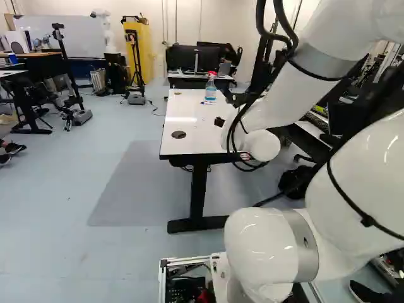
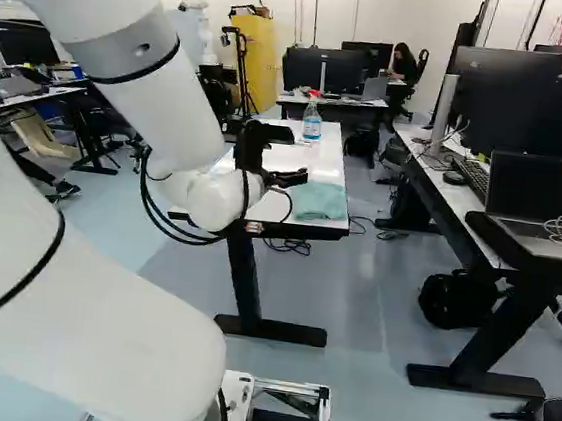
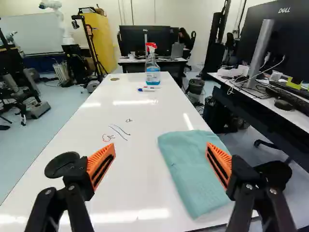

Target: Clean the table with the green towel

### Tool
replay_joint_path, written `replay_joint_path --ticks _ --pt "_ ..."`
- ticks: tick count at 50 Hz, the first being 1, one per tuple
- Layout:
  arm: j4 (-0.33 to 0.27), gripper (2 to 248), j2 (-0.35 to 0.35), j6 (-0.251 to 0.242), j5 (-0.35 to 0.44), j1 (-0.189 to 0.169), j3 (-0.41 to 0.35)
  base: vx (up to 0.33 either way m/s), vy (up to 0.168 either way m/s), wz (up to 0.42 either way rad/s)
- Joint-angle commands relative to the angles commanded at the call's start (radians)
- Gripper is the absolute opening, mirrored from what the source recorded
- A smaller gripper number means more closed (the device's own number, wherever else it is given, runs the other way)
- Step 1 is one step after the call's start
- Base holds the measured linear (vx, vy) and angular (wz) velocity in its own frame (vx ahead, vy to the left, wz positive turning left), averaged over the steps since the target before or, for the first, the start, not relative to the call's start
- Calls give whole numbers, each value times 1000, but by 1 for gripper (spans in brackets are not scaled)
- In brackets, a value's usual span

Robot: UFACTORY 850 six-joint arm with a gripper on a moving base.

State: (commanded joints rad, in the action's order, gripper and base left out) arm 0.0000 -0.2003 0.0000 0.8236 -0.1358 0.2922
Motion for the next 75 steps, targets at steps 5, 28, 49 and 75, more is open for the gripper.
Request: replay_joint_path --ticks 5,28,49,75 --pt "0 247 13 0 -31 -12 24 0 0 0" --pt "0 247 73 0 -194 -64 135 0 0 0" --pt "0 247 133 0 -356 -94 244 0 0 0" --pt "0 247 205 0 -611 -93 379 0 0 0"
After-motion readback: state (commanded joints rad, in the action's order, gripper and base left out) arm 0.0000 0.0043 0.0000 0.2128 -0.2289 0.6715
